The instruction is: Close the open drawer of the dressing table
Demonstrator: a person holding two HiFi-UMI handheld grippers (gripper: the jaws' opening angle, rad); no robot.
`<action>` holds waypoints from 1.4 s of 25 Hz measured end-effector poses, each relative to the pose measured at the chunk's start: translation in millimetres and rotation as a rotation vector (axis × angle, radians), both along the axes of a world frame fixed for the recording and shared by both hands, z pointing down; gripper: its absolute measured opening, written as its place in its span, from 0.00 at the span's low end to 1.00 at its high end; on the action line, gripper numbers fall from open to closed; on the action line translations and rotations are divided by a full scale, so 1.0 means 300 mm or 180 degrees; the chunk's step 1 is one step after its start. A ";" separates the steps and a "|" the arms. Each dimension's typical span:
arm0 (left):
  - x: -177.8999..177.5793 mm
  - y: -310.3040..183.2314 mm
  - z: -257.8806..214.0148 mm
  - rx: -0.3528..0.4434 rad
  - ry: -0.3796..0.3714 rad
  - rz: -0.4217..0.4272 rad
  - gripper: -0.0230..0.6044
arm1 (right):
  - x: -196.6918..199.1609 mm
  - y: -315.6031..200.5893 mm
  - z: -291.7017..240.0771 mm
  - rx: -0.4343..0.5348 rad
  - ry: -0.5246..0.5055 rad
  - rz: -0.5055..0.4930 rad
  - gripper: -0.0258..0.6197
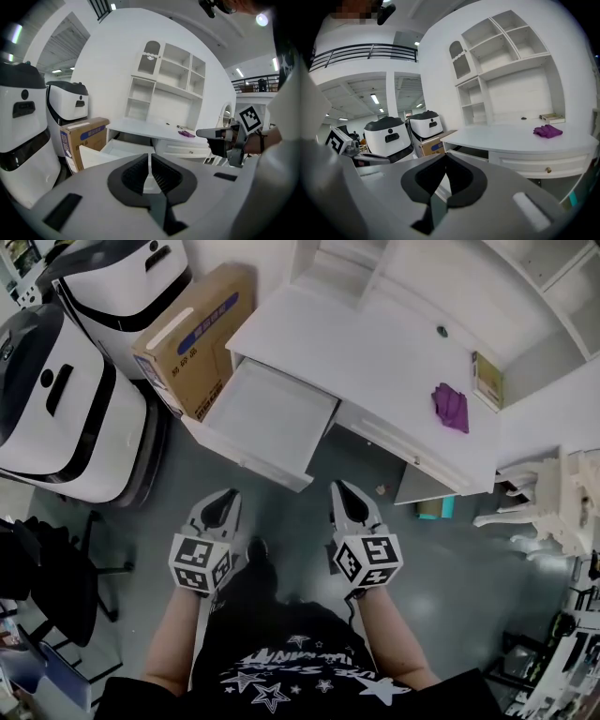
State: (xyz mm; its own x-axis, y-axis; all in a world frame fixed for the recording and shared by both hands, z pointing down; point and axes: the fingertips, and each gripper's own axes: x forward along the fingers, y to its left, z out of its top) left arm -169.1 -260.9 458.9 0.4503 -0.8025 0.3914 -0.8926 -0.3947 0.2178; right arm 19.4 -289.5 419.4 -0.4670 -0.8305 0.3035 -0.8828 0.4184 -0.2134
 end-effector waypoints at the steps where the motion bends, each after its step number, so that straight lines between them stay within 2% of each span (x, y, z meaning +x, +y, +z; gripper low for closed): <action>1: -0.002 -0.019 0.029 -0.0053 -0.0016 0.0044 0.05 | -0.006 -0.019 0.012 -0.0025 0.0008 0.0016 0.04; 6: 0.005 -0.077 0.163 -0.0281 -0.0127 0.0273 0.06 | -0.027 -0.101 0.078 -0.0086 0.0017 0.0137 0.04; 7: 0.009 -0.088 0.185 -0.0313 -0.0145 0.0311 0.08 | -0.031 -0.117 0.083 -0.0055 0.0006 0.0162 0.04; 9: 0.018 -0.108 0.237 -0.0414 -0.0176 0.0372 0.24 | -0.042 -0.143 0.086 0.0006 0.0010 0.0185 0.04; 12: 0.014 -0.143 0.329 -0.0576 -0.0270 0.0373 0.24 | -0.073 -0.169 0.107 0.0015 0.0066 0.0144 0.04; 17: -0.004 -0.205 0.456 -0.0616 -0.0509 0.0385 0.24 | -0.119 -0.186 0.180 -0.0065 0.0127 0.0071 0.04; 26: -0.031 -0.294 0.659 -0.0830 -0.0596 0.0294 0.26 | -0.134 -0.200 0.280 -0.0149 0.0131 0.0157 0.04; 29: -0.033 -0.325 0.702 -0.0840 -0.0568 0.0230 0.29 | -0.137 -0.183 0.308 -0.0205 0.0162 0.0184 0.04; 35: -0.033 -0.364 0.759 -0.0985 -0.0642 0.0197 0.29 | -0.151 -0.144 0.339 -0.0323 0.0198 0.0139 0.04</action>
